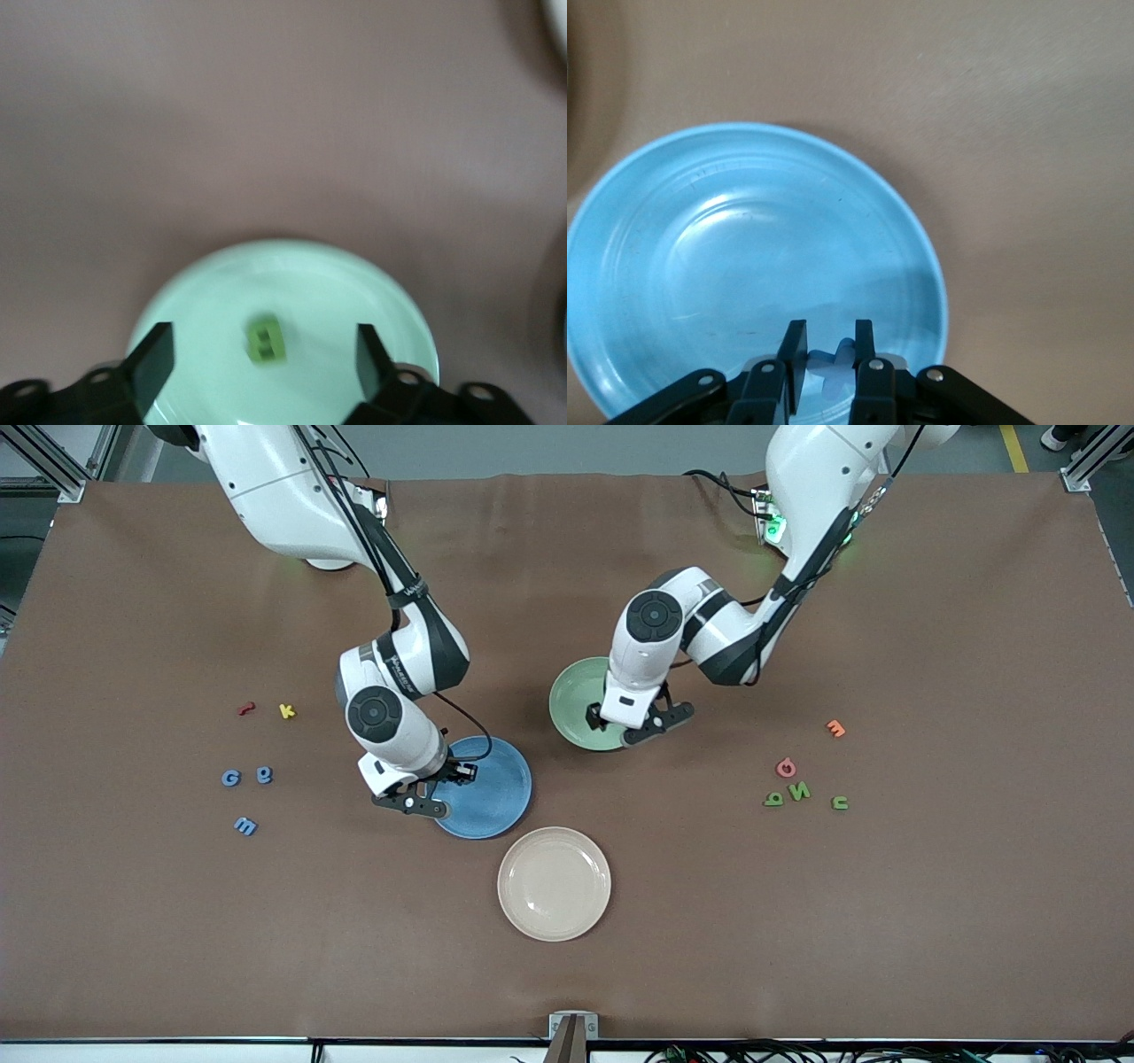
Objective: Sort letters by color into matching plates
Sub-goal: 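Open both grippers over the plates and move back to the letters, then grasp the blue a with the right gripper while the left gripper grasps a green letter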
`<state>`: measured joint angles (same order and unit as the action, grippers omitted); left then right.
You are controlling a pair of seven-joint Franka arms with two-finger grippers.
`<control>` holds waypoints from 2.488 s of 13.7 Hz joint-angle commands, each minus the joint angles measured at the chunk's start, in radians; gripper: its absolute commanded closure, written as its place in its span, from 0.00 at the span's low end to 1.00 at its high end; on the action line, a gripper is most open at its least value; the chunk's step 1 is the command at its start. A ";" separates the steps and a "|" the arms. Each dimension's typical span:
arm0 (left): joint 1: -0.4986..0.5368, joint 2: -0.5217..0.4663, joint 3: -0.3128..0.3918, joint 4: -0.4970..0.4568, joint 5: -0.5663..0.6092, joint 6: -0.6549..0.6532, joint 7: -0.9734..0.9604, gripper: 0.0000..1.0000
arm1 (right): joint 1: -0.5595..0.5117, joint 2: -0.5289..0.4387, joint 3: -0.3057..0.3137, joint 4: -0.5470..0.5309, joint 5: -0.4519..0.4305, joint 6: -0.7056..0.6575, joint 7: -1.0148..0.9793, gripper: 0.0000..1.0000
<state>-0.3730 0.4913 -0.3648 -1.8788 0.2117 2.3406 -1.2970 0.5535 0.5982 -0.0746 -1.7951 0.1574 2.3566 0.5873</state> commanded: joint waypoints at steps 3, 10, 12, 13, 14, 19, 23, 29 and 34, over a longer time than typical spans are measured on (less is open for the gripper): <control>0.181 -0.022 0.004 0.187 0.044 -0.224 0.270 0.00 | 0.031 0.040 -0.008 0.045 0.021 -0.014 0.032 0.81; 0.465 -0.004 0.006 0.205 0.046 -0.225 0.685 0.00 | -0.006 -0.036 -0.019 0.028 0.011 -0.126 -0.042 0.00; 0.500 0.019 0.006 0.207 0.049 -0.224 0.702 0.00 | -0.088 -0.075 -0.019 0.028 0.010 -0.198 -0.145 0.00; 0.509 0.029 0.007 0.205 0.051 -0.224 0.715 0.00 | -0.119 -0.093 -0.019 0.020 0.008 -0.215 -0.194 0.00; 0.514 0.041 0.007 0.205 0.049 -0.219 0.743 0.00 | -0.157 -0.118 -0.019 -0.004 0.007 -0.214 -0.239 0.00; 0.563 0.104 0.015 0.201 0.066 -0.195 0.882 0.00 | -0.371 -0.175 -0.019 -0.087 -0.019 -0.206 -0.568 0.00; 0.612 0.147 0.014 0.190 0.080 -0.147 0.953 0.00 | -0.474 -0.233 -0.019 -0.182 -0.076 -0.174 -0.724 0.00; 0.675 0.144 0.010 0.055 0.081 0.025 1.070 0.00 | -0.563 -0.270 -0.019 -0.395 -0.131 0.102 -0.851 0.00; 0.700 0.125 0.009 -0.040 0.080 0.138 1.108 0.00 | -0.564 -0.247 -0.019 -0.428 -0.131 0.176 -0.851 0.03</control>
<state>0.3141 0.6566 -0.3464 -1.8661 0.2745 2.4563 -0.1957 0.0077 0.3689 -0.1084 -2.1921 0.0388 2.4971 -0.2567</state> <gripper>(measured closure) 0.000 0.018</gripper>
